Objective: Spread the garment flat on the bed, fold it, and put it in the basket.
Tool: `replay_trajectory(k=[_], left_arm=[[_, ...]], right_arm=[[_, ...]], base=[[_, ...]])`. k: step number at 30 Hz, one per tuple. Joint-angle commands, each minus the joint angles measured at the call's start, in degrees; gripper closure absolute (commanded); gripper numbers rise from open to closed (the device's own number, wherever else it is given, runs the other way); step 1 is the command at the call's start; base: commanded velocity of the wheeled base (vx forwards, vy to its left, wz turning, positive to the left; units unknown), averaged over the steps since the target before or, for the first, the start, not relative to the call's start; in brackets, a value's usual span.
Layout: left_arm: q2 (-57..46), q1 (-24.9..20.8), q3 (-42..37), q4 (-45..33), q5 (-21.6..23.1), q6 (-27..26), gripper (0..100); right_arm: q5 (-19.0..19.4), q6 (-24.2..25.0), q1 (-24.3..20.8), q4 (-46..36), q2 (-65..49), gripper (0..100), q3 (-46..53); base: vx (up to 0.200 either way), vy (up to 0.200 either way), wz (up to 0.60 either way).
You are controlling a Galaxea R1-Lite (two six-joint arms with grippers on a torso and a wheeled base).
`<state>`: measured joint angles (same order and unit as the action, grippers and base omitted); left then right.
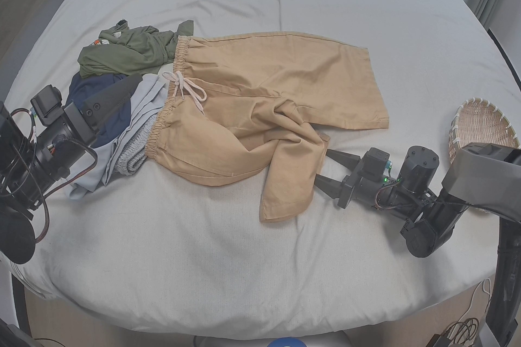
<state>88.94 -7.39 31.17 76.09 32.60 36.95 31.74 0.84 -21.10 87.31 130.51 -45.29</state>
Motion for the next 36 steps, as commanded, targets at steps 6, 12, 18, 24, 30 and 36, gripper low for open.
replay_trajectory(k=[6,12,18,24,30,36], left_arm=[[-0.52,0.09,-0.50,0.11,0.10,0.05,0],[-0.35,0.09,-1.02,0.11,0.10,-0.04,0],[-0.44,0.09,-1.20,0.11,0.10,-0.04,0],[-0.61,0.00,-0.59,0.11,0.01,-0.04,0],[-0.79,0.00,-0.76,0.11,0.01,-0.04,0],[-2.02,0.09,-1.02,0.11,0.01,1.55,0]], right_arm=[[0.16,0.30,-0.78,0.85,-3.95,100,0.82],[0.07,0.39,-1.13,0.85,-4.04,100,1.08],[0.07,0.30,-0.34,0.93,-5.00,100,3.63],[0.07,0.30,3.00,0.85,-12.30,100,13.38],[0.42,0.13,7.65,0.85,-15.99,100,18.48],[1.92,-0.14,13.19,0.76,-16.78,100,21.82]], base=[[0.000,0.000,0.00],[0.000,0.000,0.00],[0.000,0.000,0.00],[0.000,0.000,0.00],[0.000,0.000,0.00],[0.000,0.000,0.00]])
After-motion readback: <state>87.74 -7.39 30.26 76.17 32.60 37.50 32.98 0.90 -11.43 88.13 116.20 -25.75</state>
